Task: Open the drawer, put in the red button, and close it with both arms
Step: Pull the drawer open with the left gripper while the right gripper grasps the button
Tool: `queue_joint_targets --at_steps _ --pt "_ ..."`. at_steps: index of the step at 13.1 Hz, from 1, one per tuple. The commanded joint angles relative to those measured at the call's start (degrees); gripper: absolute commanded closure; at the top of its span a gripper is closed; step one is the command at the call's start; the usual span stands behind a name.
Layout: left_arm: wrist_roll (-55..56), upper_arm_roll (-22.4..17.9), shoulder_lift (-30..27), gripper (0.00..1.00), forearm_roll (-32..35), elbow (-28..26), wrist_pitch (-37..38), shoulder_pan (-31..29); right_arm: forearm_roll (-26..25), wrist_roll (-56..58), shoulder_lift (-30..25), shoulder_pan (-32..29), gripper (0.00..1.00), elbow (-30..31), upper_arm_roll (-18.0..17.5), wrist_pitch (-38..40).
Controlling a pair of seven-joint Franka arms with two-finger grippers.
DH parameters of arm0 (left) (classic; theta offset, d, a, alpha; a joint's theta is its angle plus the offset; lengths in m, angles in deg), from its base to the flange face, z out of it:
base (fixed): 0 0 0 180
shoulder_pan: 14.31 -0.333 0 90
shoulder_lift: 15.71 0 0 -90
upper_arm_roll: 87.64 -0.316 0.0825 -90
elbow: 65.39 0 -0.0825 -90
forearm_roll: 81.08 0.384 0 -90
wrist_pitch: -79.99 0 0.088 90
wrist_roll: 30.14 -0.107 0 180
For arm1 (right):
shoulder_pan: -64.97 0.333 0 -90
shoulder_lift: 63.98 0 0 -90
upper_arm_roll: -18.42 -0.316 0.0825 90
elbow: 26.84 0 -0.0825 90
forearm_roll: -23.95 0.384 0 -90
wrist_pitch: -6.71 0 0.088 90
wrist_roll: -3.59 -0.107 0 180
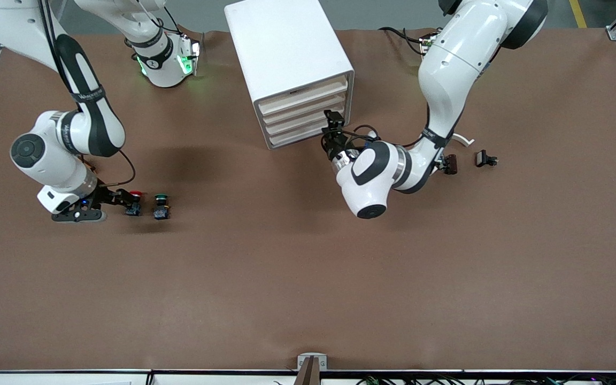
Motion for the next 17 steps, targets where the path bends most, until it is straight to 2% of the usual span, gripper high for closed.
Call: queue_joint_targets --at_steps 1,4,5,7,8,9,11,14,15,17 --pt "2.0 -0.6 2.0 0.36 -4.9 1.5 -0.7 1.7 -0.1 0.3 3.8 0.2 0.0 -0.2 -0.2 -3.2" --pt "3.3 -0.8 2.8 0.36 -5.9 1.4 -0.9 4.4 -0.1 0.2 5.6 0.9 0.0 -0.6 -0.2 -3.7" --pt "3.8 -0.8 3.2 0.4 -5.9 1.4 -0.9 5.2 0.0 0.2 5.6 1.0 0.0 -0.6 -0.2 -3.5" --pt "4.0 -0.8 3.9 0.7 -7.4 1.4 -1.3 5.9 -0.1 0.4 6.4 1.1 0.0 -0.6 -0.2 -3.4" --pt "4.1 -0.9 4.1 0.91 -8.0 1.4 -1.3 6.5 0.0 0.4 6.8 1.2 0.08 -0.6 -0.2 -3.5" --pt "4.1 -1.1 4.1 1.0 -8.0 1.4 -1.3 6.2 -0.1 0.4 7.0 1.2 0.21 -0.5 -0.2 -3.5" --pt "3.6 -2.9 4.3 1.0 -8.0 1.4 -1.3 5.8 -0.1 0.4 7.2 1.2 0.5 -0.6 -0.2 -3.4" --pt "2.9 -7.2 4.3 1.0 -8.0 2.1 -1.4 5.8 -0.1 0.3 7.4 1.1 0.81 -0.7 -0.2 -3.4" --pt "2.7 -8.1 4.7 1.0 -8.0 3.0 -1.4 5.8 -0.1 0.3 7.4 1.1 0.88 -0.9 -0.2 -3.3" --pt "2.7 -10.0 5.2 1.0 -8.1 5.0 -1.4 5.6 -0.1 0.2 6.8 1.0 0.92 -1.6 -0.2 -2.7"
